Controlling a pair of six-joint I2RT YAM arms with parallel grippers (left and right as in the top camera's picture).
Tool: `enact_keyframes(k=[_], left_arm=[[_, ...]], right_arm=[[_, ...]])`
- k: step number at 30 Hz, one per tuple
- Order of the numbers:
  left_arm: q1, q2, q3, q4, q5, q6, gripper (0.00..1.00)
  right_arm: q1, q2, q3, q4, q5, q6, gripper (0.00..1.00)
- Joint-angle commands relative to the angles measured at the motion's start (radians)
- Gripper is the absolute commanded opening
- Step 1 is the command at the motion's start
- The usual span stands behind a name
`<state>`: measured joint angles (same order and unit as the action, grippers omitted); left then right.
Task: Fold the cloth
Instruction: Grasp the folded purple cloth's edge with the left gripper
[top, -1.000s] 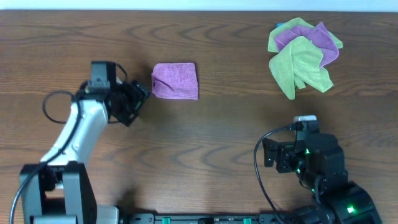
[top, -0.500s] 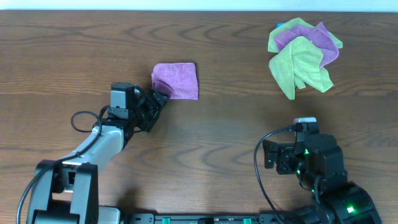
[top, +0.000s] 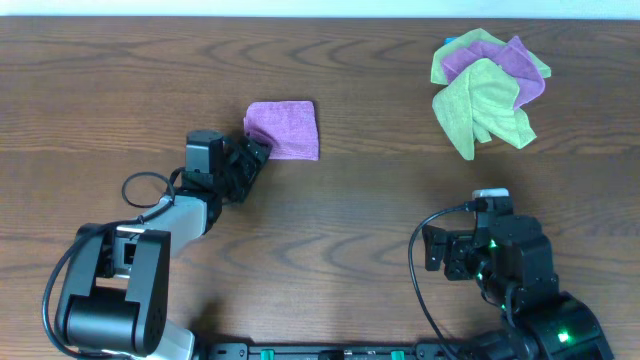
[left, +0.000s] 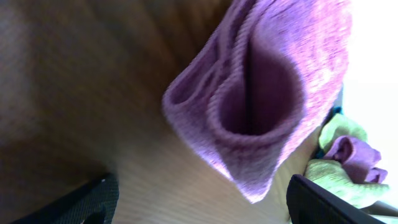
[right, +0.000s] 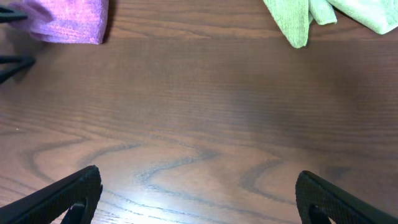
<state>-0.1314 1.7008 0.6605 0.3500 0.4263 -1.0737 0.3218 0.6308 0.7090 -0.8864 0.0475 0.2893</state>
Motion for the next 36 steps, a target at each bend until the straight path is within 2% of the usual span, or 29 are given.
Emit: enact_keyframes(k=[1, 15, 19, 26, 36], left_arm=[[-0.002, 0.024, -0.005, 0.018, -0.034, -0.006, 0.88], [-0.029, 0.175, -0.005, 0.211, -0.066, -0.069, 0.87], [-0.033, 0.196, -0.005, 0.216, -0.111, -0.074, 0.84], [-0.047, 0.216, -0.005, 0.230, -0.175, -0.001, 0.72], [-0.053, 0.320, -0.004, 0.371, -0.166, 0.074, 0.44]], right_arm=[[-0.008, -0.004, -0.005, -0.001, 0.001, 0.018, 0.99], [-0.008, -0.004, -0.005, -0.001, 0.001, 0.018, 0.99], [-0.008, -0.004, -0.005, -0.001, 0.001, 0.018, 0.99], [-0.008, -0.004, -0.005, -0.001, 0.001, 0.018, 0.99], [-0.008, -0.004, -0.005, -0.001, 0.001, 0.018, 0.99]])
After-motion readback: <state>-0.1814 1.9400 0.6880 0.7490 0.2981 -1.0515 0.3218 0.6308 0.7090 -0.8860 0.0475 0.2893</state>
